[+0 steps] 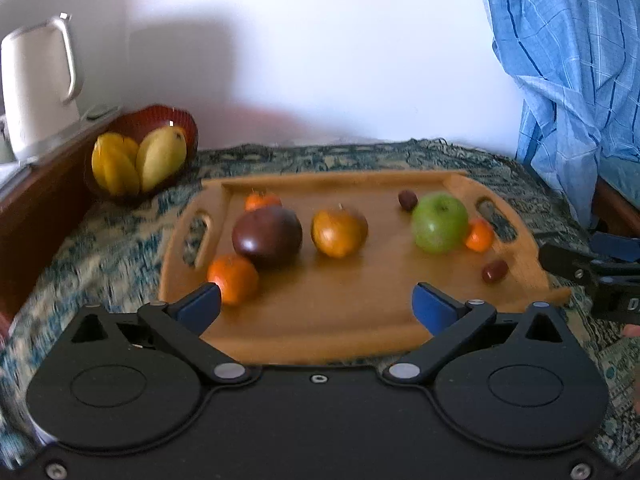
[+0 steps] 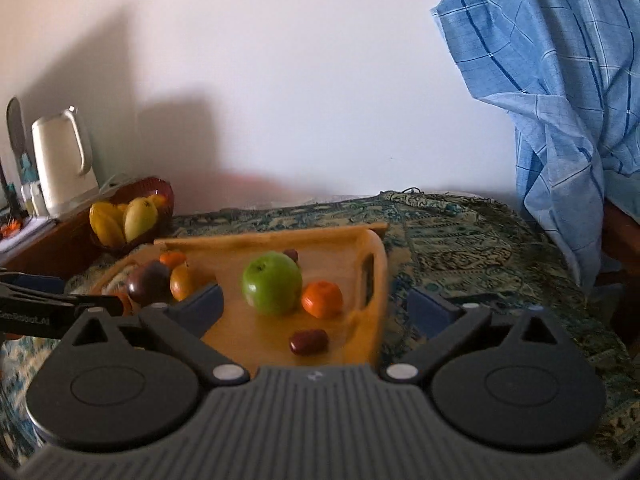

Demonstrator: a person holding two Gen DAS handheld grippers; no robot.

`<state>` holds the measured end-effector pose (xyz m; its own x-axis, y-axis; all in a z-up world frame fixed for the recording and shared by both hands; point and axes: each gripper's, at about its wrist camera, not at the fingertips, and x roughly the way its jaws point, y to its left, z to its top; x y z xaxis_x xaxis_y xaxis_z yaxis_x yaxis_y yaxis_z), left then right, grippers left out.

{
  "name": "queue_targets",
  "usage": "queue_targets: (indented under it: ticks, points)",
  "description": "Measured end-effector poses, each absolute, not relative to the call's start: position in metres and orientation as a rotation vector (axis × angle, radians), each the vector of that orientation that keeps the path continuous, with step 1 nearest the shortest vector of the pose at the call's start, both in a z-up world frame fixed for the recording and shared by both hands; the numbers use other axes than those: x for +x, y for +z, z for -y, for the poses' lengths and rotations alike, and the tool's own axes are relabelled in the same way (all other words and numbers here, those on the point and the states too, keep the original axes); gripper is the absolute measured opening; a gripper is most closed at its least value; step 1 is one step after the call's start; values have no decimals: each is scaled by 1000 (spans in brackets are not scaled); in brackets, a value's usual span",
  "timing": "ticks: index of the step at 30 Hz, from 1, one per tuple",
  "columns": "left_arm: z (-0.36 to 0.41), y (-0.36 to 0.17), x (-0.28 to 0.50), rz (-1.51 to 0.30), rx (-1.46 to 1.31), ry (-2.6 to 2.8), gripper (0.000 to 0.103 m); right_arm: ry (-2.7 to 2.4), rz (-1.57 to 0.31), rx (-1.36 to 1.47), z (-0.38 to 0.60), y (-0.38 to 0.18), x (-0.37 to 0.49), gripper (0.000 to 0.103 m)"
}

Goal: Organize fruits
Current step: 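Lower both fruits onto the tray and open both tools, then move both tools back toward the dates on the cloth before the tray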

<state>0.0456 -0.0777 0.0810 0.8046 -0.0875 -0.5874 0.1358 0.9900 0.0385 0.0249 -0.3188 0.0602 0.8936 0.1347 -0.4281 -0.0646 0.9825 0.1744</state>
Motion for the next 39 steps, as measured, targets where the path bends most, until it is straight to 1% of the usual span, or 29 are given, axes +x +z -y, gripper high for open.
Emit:
queue_targets:
  ticks: [5, 8, 14, 15, 18, 22, 24, 27, 29, 33, 35, 36, 39]
  points:
    - [90, 59, 31, -654, 82, -110, 102, 132, -515, 103, 322, 46, 20, 102]
    - [97, 47, 26, -666, 77, -114, 102, 137, -540, 64, 321, 39, 16, 99]
    - [116, 34, 21, -667, 101, -131, 102, 152, -574, 36, 321, 29, 9, 88]
    - [119, 33, 21, -665, 103, -139, 102, 153, -580, 34, 321, 27, 8, 85]
    - [130, 29, 20, -662, 106, -158, 98, 148, -592, 30, 320, 23, 6, 78]
    - [140, 25, 19, -673, 84, -195, 88, 125, -593, 10, 320, 18, 4, 70]
    - [144, 23, 17, -675, 72, -214, 85, 129, -602, 19, 321, 16, 4, 68]
    - [151, 22, 19, -687, 65, -235, 74, 137, -608, 29, 324, 14, 2, 66]
    - [154, 21, 20, -699, 56, -242, 62, 138, -605, 32, 324, 14, 1, 66]
    - [157, 20, 22, -700, 34, -245, 54, 141, -604, 51, 327, 13, 1, 62]
    - [161, 20, 22, -695, 39, -246, 47, 140, -603, 54, 327, 12, 2, 58]
    - [163, 20, 21, -696, 42, -248, 46, 142, -605, 54, 326, 12, 3, 56]
    - [167, 19, 22, -699, 33, -261, 37, 151, -614, 52, 324, 10, 5, 51]
